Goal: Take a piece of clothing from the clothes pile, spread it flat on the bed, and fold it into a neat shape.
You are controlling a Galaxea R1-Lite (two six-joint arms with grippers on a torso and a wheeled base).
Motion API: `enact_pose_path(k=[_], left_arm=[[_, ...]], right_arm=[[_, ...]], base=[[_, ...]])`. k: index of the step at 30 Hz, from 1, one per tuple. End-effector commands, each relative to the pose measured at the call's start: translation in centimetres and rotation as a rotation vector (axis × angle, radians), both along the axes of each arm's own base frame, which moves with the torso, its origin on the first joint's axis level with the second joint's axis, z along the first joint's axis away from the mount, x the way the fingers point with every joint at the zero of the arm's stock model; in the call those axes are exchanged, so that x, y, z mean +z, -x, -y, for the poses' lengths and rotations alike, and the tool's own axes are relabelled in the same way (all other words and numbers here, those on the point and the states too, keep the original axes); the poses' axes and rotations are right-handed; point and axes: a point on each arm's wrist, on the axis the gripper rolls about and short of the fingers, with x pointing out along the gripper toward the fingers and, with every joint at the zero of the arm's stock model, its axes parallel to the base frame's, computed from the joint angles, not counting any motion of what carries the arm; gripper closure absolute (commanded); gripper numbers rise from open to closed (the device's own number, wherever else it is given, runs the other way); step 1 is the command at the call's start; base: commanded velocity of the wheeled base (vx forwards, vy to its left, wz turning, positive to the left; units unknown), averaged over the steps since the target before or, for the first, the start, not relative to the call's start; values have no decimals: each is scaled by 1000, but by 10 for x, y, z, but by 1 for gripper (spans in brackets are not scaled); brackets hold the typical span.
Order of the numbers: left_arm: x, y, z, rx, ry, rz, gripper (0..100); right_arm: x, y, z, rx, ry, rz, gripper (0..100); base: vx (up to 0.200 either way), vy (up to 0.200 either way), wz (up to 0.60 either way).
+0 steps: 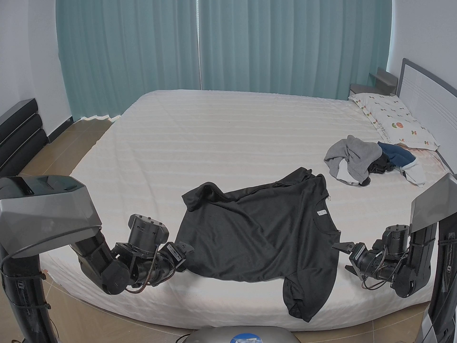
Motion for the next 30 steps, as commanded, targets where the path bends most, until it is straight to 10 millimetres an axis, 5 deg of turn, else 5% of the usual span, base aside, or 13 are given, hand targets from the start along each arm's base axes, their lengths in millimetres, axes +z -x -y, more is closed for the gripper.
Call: enact_pose_path(k=[1, 17, 30], left_arm=[[-12, 11, 15, -43, -37, -27, 0], [-32, -4, 45, -108, -124, 108, 0], [-41, -14, 50, -98, -177, 136, 0]], right_arm=[[-3, 0, -1, 9, 8, 2, 0], [-4, -2, -3, 14, 9, 5, 0], [-6, -2, -5, 17, 14, 0, 0]], base=[[0, 0, 0], [0, 0, 0], [0, 0, 0]])
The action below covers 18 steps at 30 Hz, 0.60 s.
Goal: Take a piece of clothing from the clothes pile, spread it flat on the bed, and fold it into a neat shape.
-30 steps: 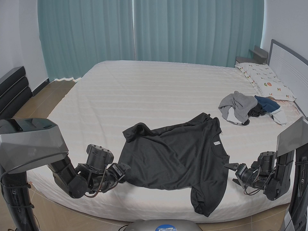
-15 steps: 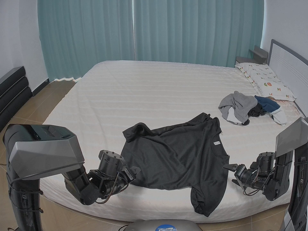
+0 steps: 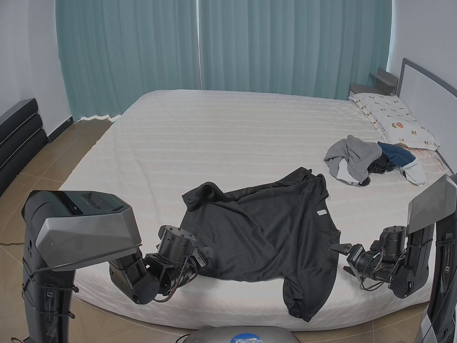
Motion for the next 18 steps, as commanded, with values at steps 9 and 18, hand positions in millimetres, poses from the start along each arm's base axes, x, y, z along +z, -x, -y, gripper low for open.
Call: enact_pose_path(k=[9, 18], left_arm=[[-26, -24, -5, 128, -122, 46, 0], [9, -30, -32, 261, -203, 151, 0]], right_arm=[[-3, 0, 0, 13, 17, 5, 0], [-3, 1, 0, 13, 17, 1, 0]], base=[[0, 0, 0], [0, 0, 0]])
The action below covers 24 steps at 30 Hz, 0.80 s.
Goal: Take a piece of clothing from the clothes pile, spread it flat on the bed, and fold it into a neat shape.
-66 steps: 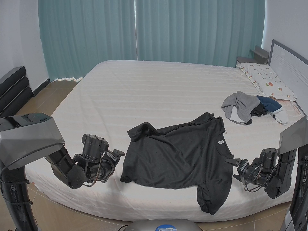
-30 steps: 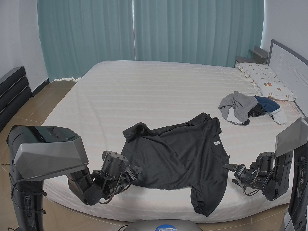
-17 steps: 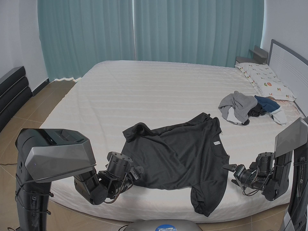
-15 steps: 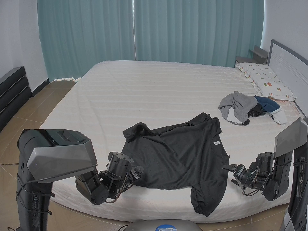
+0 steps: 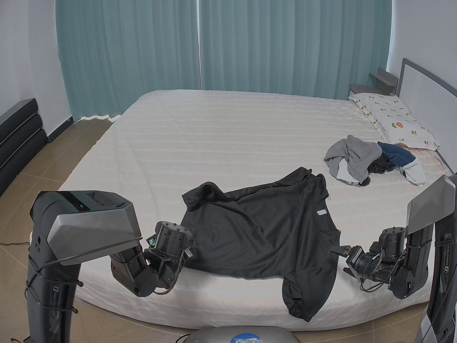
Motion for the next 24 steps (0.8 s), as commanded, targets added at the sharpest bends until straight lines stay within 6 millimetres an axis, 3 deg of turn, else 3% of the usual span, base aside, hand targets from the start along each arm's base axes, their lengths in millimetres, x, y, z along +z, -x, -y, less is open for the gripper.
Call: enact_pose_path(k=[1, 4, 17, 24], left_arm=[[22, -5, -14, 49, -13, 63, 0], [26, 0, -18, 46, -9, 116, 0], [7, 38, -26, -52, -121, 15, 0], [3, 45, -30, -88, -99, -27, 0]], right_arm=[[0, 0, 0, 0, -1, 7, 0], [0, 0, 0, 3, 3, 7, 0], [0, 1, 0, 5, 3, 6, 0], [0, 1, 0, 5, 3, 6, 0]], base=[[0, 0, 0], [0, 0, 0], [0, 0, 0], [0, 0, 0]])
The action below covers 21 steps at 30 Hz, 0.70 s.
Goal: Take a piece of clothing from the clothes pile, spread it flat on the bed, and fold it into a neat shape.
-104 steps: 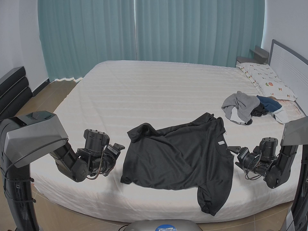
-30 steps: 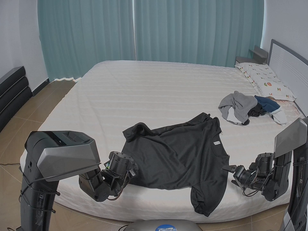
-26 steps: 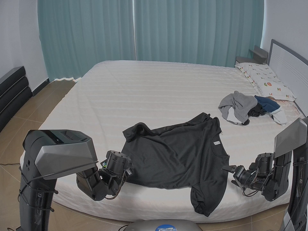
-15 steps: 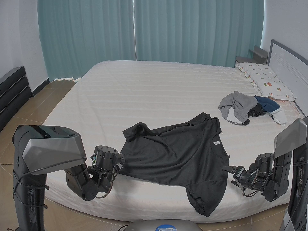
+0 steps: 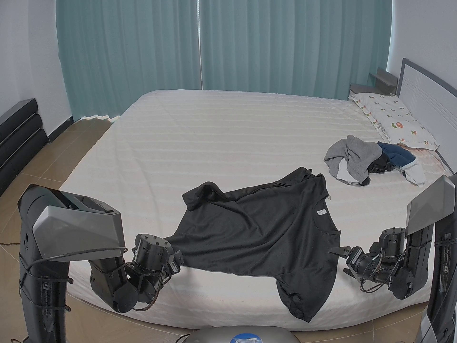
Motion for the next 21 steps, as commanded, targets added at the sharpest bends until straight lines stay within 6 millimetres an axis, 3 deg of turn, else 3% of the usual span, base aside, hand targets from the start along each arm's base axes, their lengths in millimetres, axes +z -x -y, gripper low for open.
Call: enact_pose_path(k=[1, 5, 12, 21], left_arm=[[-4, -4, -6, 19, 33, -13, 0], [1, -19, -11, 93, 156, 23, 0], [8, -26, -22, 96, 386, -20, 0], [8, -31, -24, 95, 398, -12, 0]], right_arm=[[0, 0, 0, 4, 4, 10, 0], [0, 0, 0, 9, 10, 10, 0], [0, 0, 0, 9, 7, 11, 0], [-1, 0, 0, 7, 10, 8, 0]], base=[[0, 0, 0], [0, 0, 0], [0, 0, 0], [0, 0, 0]])
